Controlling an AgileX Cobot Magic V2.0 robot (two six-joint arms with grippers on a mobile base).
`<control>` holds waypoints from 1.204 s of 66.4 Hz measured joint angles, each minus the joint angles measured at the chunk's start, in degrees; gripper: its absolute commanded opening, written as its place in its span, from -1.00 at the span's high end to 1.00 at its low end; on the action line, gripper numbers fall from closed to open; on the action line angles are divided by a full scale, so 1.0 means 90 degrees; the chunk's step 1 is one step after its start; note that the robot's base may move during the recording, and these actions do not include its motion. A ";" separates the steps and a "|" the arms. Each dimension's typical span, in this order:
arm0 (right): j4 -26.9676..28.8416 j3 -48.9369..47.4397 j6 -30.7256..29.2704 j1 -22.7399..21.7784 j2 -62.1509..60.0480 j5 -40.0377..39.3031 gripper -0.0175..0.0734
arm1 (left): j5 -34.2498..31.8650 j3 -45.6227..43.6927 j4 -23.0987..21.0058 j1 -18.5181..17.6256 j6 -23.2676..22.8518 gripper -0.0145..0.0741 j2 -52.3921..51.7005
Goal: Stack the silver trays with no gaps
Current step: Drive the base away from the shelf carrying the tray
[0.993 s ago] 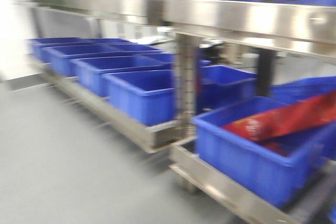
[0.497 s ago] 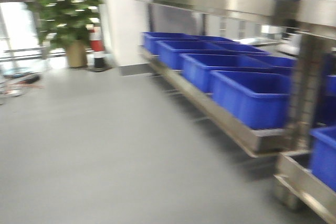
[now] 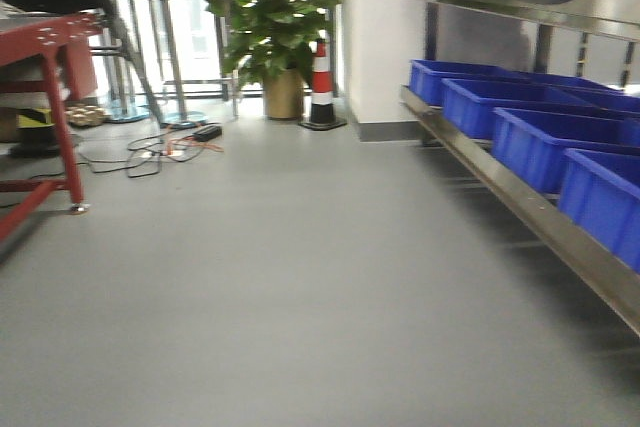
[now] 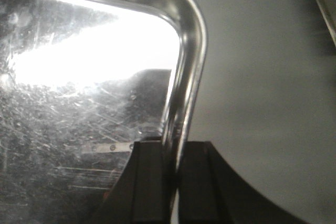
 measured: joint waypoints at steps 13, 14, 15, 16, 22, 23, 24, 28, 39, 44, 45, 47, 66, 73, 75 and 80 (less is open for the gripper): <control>0.0000 0.0000 0.0000 0.0000 0.0000 0.0000 0.66 | 0.0000 0.0000 0.0000 0.0000 0.0000 0.71 0.0000; 0.0000 0.0000 0.0000 0.0000 0.0000 0.0000 0.66 | 0.0000 0.0000 0.0000 0.0000 0.0000 0.71 0.0000; 0.0000 0.0000 0.0000 0.0000 0.0000 0.0000 0.66 | 0.0000 0.0000 0.0000 0.0000 0.0000 0.71 0.0000; 0.0000 0.0000 0.0000 0.0000 0.0000 0.0000 0.66 | 0.0000 0.0000 0.0000 0.0000 0.0000 0.71 0.0000; 0.0000 0.0000 0.0000 0.0000 0.0000 0.0000 0.66 | 0.0000 0.0000 0.0000 0.0000 0.0000 0.71 0.0000; 0.0000 0.0000 0.0000 0.0000 0.0000 0.0000 0.66 | 0.0000 0.0000 0.0000 0.0000 0.0000 0.71 0.0000; 0.0000 0.0000 0.0000 0.0000 0.0000 0.0000 0.66 | 0.0000 0.0000 0.0000 0.0000 0.0000 0.71 0.0000; 0.0000 0.0000 0.0000 0.0000 0.0000 0.0000 0.66 | 0.0000 0.0000 0.0000 0.0000 0.0000 0.71 0.0000; 0.0000 0.0000 0.0000 0.0000 0.0000 0.0000 0.66 | 0.0000 0.0000 0.0000 0.0000 0.0000 0.71 0.0000; 0.0000 0.0000 0.0000 0.0000 0.0000 0.0000 0.66 | 0.0000 0.0000 0.0000 0.0000 0.0000 0.71 0.0000; 0.0000 0.0000 0.0000 0.0000 0.0000 0.0000 0.66 | 0.0000 0.0000 0.0000 0.0000 0.0000 0.71 0.0000; 0.0000 0.0000 0.0000 0.0000 0.0000 0.0000 0.66 | 0.0000 0.0000 0.0000 0.0000 0.0000 0.71 0.0000; 0.0000 0.0000 0.0000 0.0000 0.0000 0.0000 0.66 | 0.0000 0.0000 0.0000 0.0000 0.0000 0.71 0.0000; 0.0000 0.0000 0.0000 0.0000 0.0000 0.0000 0.66 | 0.0000 0.0000 0.0000 0.0000 0.0000 0.71 0.0000; 0.0000 0.0000 0.0000 0.0000 0.0000 0.0000 0.66 | 0.0000 0.0000 0.0000 0.0000 0.0000 0.71 0.0000; 0.0000 0.0000 0.0000 0.0000 0.0000 0.0000 0.66 | 0.0000 0.0000 0.0000 0.0000 0.0000 0.71 0.0000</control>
